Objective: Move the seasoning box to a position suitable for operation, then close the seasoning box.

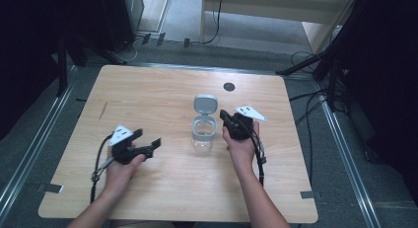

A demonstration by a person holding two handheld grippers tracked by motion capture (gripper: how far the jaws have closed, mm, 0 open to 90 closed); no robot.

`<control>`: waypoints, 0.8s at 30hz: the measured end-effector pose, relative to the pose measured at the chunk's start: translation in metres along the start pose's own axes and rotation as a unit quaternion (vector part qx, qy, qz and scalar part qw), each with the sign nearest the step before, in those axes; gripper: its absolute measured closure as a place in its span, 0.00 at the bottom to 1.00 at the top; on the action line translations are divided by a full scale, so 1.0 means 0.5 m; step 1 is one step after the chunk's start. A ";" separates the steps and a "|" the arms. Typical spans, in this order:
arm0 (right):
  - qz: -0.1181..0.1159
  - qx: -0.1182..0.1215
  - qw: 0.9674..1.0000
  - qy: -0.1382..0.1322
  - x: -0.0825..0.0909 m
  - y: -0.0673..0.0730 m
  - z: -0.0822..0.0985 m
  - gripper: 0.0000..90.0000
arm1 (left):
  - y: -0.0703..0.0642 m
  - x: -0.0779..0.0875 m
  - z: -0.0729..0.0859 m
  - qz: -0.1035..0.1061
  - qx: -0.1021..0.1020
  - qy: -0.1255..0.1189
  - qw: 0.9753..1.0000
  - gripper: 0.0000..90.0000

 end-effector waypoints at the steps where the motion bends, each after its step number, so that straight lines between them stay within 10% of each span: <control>1: -0.001 0.000 1.000 -0.003 -0.006 -0.003 -0.017 1.00 | 0.036 0.033 0.008 -0.009 0.016 -0.002 1.000 0.15; 10: -0.016 -0.005 1.000 -0.014 -0.042 -0.006 -0.097 1.00 | 0.116 0.143 0.038 -0.054 0.021 -0.003 0.998 0.16; 24: -0.082 0.018 0.996 -0.010 -0.003 0.036 -0.087 1.00 | 0.109 0.144 0.048 -0.051 0.011 -0.006 0.999 0.16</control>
Point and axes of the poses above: each handheld gripper's, and its own axes: x roughly backward along the jaws, z roughly out of its underside, y roughly to its left, the point moved 3 cm from there along -x, roughly forward along the jaws, and after that the axes turned 5 degrees about -y, right-handed, at the moved point
